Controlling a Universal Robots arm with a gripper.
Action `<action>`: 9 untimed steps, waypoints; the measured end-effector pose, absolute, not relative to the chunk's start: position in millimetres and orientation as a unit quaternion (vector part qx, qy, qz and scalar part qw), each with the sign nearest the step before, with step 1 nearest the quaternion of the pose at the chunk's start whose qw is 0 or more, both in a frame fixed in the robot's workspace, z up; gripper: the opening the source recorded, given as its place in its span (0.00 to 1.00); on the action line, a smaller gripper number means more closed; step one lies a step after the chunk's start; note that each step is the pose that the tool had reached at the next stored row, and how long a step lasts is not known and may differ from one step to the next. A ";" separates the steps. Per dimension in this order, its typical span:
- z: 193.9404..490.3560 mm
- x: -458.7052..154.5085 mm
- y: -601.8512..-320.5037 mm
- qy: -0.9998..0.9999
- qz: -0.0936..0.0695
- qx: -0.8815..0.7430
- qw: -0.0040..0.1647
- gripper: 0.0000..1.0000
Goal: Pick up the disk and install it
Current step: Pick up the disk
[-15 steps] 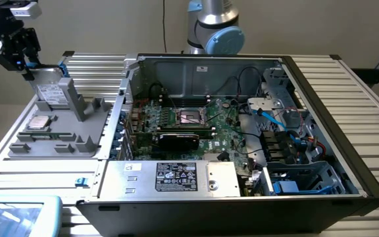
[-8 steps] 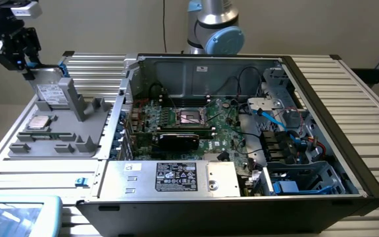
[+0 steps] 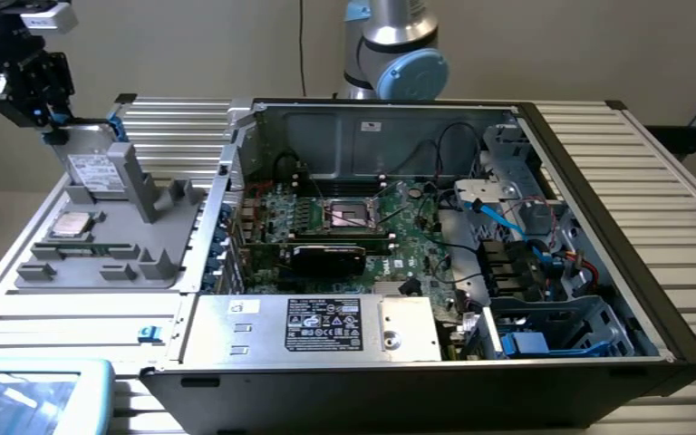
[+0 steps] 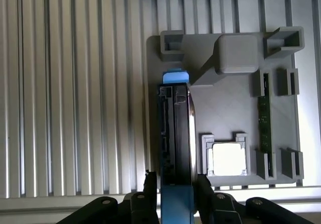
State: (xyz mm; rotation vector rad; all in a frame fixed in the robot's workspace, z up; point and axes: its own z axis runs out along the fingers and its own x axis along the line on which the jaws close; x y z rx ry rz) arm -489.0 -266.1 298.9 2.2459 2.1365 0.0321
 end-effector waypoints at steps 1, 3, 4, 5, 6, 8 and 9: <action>298.9 -489.0 -266.1 0.689 0.010 0.724 0.021 0.43; 298.8 -489.0 -266.1 0.689 0.010 0.724 0.020 0.43; 298.8 -489.1 -266.1 0.689 0.010 0.724 0.020 0.43; 298.8 -489.1 -266.1 0.689 0.009 0.724 0.020 0.43; 298.7 -489.1 -266.1 0.689 0.009 0.724 0.020 0.43; 298.6 -489.1 -266.1 0.689 0.009 0.724 0.019 0.43; 298.3 -489.3 -266.1 0.689 0.009 0.724 0.019 0.43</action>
